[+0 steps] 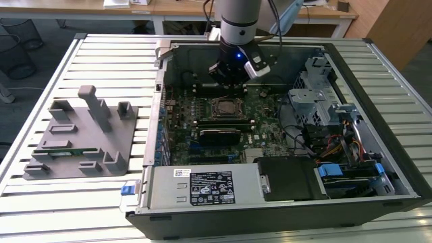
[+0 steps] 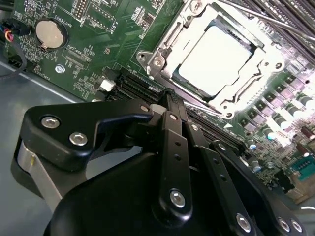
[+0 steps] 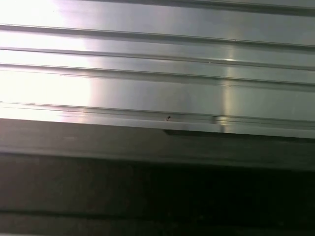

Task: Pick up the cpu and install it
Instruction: 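Install the first cpu locking lever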

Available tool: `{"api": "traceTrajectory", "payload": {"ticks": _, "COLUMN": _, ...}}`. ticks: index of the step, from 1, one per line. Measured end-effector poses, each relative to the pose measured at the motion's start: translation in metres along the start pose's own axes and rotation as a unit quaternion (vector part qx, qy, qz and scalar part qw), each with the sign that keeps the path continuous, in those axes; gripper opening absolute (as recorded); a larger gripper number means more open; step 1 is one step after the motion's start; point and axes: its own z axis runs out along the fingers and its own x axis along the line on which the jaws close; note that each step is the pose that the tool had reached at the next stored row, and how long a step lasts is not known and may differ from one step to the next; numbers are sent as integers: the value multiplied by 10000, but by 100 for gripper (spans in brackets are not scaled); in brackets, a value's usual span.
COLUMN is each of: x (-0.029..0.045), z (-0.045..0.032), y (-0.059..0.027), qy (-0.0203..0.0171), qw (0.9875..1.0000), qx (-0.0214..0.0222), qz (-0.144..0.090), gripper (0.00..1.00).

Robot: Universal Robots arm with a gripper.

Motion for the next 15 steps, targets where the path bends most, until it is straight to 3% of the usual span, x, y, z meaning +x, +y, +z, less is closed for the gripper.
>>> {"api": "traceTrajectory", "payload": {"ticks": 15, "x": -29, "z": 93, "y": -27, "qy": 7, "qw": 10000, "qx": -1, "qz": 7, "gripper": 11}}
